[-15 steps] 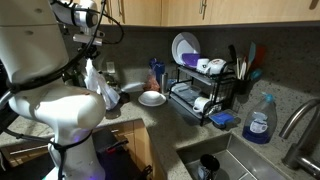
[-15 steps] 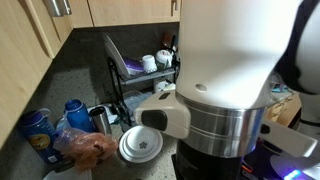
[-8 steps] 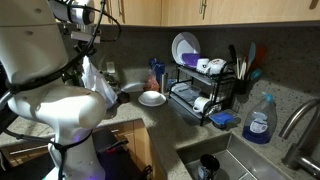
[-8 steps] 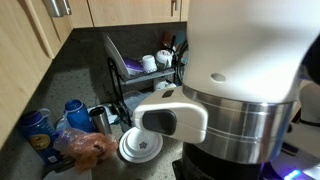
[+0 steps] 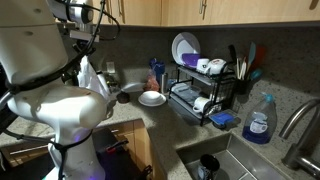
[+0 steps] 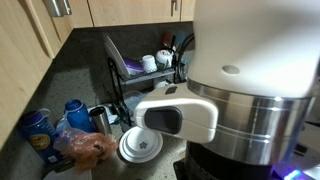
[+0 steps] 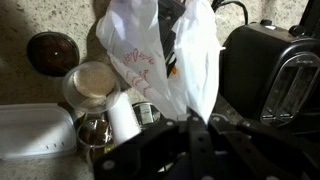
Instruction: Move the plastic bag to the left
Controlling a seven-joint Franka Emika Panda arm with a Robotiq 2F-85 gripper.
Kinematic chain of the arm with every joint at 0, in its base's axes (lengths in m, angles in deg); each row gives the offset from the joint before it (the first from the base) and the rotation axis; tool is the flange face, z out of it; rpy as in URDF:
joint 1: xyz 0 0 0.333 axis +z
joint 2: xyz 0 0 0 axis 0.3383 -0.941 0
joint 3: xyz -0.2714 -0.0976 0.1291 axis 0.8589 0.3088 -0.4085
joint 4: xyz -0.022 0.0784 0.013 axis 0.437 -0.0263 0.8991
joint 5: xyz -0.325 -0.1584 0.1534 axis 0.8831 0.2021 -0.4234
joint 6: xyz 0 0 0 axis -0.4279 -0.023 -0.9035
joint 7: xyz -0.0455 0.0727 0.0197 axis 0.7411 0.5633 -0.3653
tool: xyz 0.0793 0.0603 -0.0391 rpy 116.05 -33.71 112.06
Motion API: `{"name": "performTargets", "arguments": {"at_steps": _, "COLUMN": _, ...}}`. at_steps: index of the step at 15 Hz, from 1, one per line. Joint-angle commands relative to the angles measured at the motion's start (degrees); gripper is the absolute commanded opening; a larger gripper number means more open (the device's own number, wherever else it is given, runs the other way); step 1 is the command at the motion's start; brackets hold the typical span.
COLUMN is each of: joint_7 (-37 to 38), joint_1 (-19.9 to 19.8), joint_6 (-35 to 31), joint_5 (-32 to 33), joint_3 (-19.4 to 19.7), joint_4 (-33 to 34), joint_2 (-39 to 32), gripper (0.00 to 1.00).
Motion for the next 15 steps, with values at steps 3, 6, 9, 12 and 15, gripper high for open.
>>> {"name": "performTargets", "arguments": {"at_steps": 3, "joint_7": -2.3, "joint_1": 0.0, "joint_6": 1.9, "joint_5": -2.0, "joint_3": 0.9, "joint_4": 0.5, "joint_2": -0.1, "gripper": 0.00}}
{"name": "performTargets", "arguments": {"at_steps": 6, "joint_7": -2.0, "joint_1": -0.1, "joint_6": 2.3, "joint_5": -1.9, "joint_3": 1.0, "joint_4": 0.4, "joint_2": -0.2, "gripper": 0.29}}
{"name": "performTargets", "arguments": {"at_steps": 9, "joint_7": -1.7, "joint_1": -0.4, "joint_6": 2.4, "joint_5": -1.6, "joint_3": 1.3, "joint_4": 0.2, "joint_2": -0.2, "gripper": 0.49}}
{"name": "performTargets", "arguments": {"at_steps": 12, "joint_7": -0.9, "joint_1": -0.9, "joint_6": 2.6, "joint_5": -0.9, "joint_3": 1.6, "joint_4": 0.0, "joint_2": -0.2, "gripper": 0.71}}
{"name": "performTargets", "arguments": {"at_steps": 15, "joint_7": 2.1, "joint_1": -2.2, "joint_6": 2.7, "joint_5": 1.6, "joint_3": 2.1, "joint_4": -1.1, "joint_2": 0.8, "gripper": 0.90}}
